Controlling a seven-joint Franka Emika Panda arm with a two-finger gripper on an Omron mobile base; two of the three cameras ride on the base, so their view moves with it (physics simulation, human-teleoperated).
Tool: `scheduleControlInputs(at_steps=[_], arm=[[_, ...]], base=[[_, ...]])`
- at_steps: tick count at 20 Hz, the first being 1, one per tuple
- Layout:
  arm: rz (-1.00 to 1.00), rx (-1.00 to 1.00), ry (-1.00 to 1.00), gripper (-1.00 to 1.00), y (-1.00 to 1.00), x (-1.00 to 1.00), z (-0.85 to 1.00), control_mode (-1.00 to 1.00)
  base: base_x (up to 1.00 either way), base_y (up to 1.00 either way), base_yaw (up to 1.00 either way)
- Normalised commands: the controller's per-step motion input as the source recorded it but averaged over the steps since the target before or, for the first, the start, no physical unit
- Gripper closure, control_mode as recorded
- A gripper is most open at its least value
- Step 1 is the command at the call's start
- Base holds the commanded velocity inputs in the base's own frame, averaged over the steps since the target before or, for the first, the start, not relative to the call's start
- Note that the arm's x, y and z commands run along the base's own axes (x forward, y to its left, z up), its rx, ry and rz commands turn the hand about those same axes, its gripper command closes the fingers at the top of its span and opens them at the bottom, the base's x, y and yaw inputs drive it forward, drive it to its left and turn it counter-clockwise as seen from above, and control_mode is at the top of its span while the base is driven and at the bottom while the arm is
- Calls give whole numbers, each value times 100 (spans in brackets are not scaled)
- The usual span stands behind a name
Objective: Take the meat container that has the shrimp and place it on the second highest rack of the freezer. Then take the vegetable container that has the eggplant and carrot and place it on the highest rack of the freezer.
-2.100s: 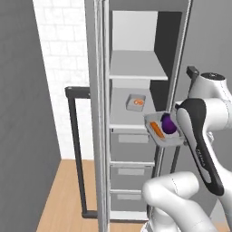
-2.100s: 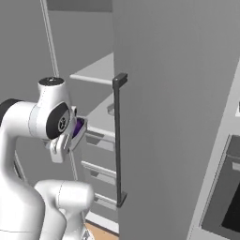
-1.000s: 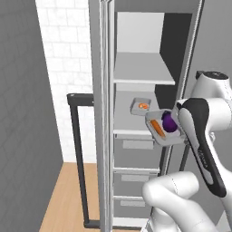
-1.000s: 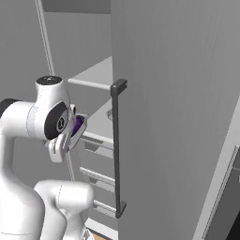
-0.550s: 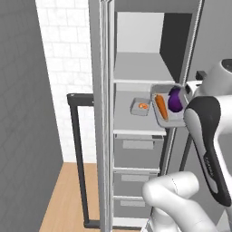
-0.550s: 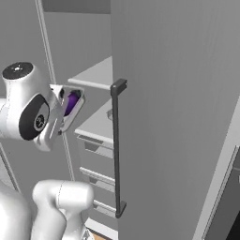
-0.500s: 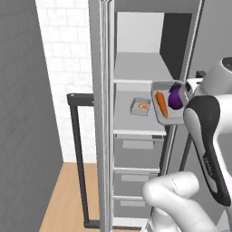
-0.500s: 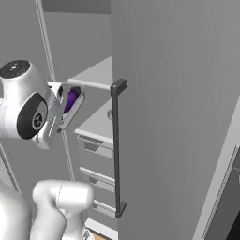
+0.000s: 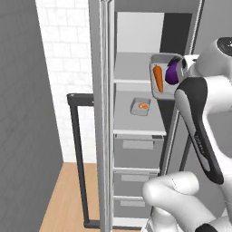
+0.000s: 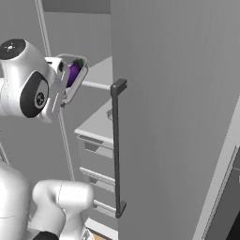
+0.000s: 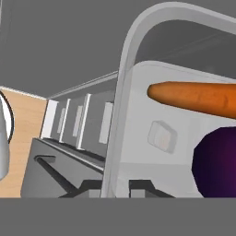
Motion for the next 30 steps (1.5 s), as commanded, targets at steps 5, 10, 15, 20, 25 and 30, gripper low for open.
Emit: scheduleControlInputs(at_steps=[5,10,15,20,25,30], arm=[[-3,0,-3,100,-3,60,23,-100],[-14,0,0,100,-13,69,0,-100],[-6,0,0,100,-18,79,-1,-100],[0,0,0,100,-18,59,-24,-100],[0,0,0,100,-16,60,-26,-100],[0,0,0,100,-10,65,-9,-100]], base=[[0,0,0],[0,0,0],[0,0,0],[0,0,0],[0,0,0],[0,0,0]])
